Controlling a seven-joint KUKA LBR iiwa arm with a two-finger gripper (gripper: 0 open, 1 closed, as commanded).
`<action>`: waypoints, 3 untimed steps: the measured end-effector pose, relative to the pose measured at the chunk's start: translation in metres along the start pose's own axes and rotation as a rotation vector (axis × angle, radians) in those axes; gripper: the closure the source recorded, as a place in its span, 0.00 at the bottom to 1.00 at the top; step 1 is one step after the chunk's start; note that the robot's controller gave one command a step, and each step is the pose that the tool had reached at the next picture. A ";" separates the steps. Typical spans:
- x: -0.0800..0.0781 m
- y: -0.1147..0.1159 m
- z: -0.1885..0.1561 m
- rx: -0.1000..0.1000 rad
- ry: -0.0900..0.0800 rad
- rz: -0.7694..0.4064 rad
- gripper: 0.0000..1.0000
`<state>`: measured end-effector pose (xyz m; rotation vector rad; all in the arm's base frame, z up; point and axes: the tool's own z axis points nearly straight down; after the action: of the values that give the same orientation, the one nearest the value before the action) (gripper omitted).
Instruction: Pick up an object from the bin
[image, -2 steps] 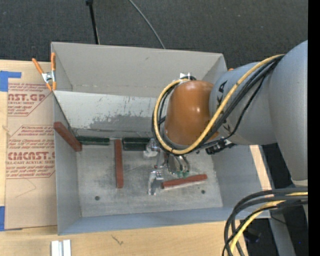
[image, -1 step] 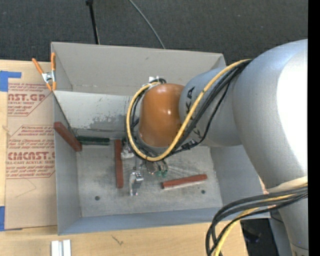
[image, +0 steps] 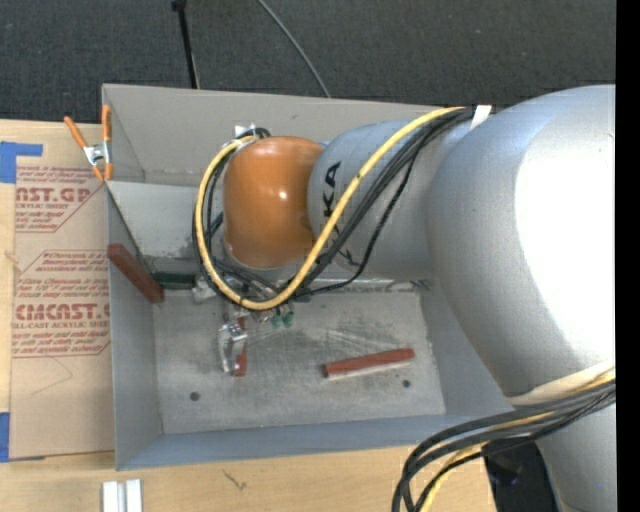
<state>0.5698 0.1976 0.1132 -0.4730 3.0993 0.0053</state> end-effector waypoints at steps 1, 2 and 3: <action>0.019 -0.021 0.006 0.002 0.005 -0.083 0.00; 0.023 -0.041 0.035 0.001 0.005 -0.351 0.00; 0.006 -0.039 0.037 0.000 -0.008 -0.717 1.00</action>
Offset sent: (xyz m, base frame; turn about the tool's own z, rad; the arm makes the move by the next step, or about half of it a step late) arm -0.0091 -0.0529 -0.0432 -0.3680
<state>0.5758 0.1590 0.0765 -1.5268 2.7284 0.0036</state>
